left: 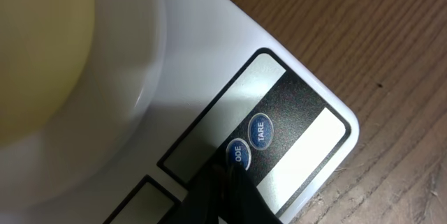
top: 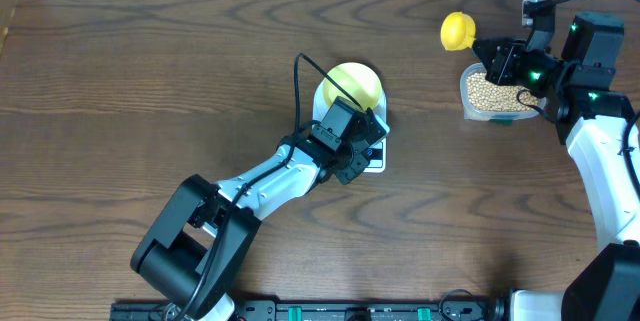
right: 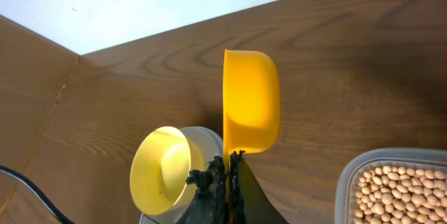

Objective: Scoop item into bowl and weigh 50g on scale

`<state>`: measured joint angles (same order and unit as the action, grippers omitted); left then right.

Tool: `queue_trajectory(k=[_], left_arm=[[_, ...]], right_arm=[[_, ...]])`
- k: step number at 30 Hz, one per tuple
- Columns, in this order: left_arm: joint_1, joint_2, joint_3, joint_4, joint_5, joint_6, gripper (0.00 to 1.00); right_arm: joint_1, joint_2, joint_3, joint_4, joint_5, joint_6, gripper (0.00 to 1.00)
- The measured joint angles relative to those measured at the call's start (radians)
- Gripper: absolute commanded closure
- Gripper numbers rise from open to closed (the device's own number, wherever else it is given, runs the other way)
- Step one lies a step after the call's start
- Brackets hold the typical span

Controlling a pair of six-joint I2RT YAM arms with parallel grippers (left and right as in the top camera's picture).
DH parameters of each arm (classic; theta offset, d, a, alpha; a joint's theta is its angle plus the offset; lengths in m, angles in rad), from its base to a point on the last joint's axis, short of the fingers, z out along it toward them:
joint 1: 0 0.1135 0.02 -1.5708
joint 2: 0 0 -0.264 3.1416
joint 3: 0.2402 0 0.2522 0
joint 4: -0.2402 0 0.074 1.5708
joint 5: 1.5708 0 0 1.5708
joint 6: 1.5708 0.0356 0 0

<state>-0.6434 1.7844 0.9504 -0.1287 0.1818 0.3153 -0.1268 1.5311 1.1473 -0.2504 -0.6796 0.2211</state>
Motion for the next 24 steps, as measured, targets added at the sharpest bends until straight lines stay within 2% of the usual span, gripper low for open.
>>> queue_trajectory(k=[24], left_arm=[[0.000, 0.005, 0.000, 0.010, -0.005, 0.000, 0.92]], right_arm=[[0.000, 0.000, 0.000, -0.008, 0.000, -0.006, 0.99]])
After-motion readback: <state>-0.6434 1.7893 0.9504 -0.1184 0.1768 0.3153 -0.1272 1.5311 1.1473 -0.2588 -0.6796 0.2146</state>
